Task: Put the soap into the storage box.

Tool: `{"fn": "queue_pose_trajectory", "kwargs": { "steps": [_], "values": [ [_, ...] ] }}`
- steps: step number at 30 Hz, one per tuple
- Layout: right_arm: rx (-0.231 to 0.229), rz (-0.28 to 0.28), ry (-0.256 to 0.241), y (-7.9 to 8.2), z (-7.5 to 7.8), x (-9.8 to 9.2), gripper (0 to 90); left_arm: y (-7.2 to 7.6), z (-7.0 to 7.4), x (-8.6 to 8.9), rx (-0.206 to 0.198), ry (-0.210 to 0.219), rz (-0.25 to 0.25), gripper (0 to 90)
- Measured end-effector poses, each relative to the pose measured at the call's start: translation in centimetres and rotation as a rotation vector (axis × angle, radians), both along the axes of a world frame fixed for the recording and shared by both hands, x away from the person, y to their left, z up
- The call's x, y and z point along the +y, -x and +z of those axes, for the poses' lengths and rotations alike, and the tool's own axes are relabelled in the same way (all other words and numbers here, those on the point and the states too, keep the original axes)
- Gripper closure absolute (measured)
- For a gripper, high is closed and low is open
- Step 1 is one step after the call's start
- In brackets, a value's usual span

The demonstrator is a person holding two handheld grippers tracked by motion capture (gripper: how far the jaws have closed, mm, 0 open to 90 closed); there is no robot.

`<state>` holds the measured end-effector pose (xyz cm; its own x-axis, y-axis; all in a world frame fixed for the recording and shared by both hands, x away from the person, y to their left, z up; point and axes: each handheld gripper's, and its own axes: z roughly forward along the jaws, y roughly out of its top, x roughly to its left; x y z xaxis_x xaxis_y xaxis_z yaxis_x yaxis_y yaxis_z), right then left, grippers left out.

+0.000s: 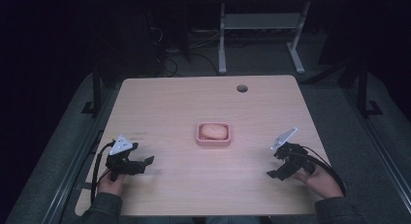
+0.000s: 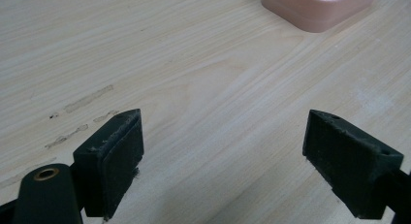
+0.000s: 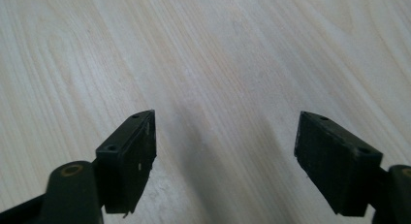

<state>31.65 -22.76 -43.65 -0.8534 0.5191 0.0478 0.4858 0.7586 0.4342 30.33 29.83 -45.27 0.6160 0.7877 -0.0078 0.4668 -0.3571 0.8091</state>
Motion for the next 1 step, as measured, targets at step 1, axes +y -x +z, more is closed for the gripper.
{"fn": "queue_pose_trajectory", "kwargs": {
  "steps": [1],
  "values": [
    [-0.008,-0.016,-0.034,0.34,-0.15,-0.14,21.1,-0.01,0.0,0.0,0.0,-0.001,-0.001,14.3]
  ]
}}
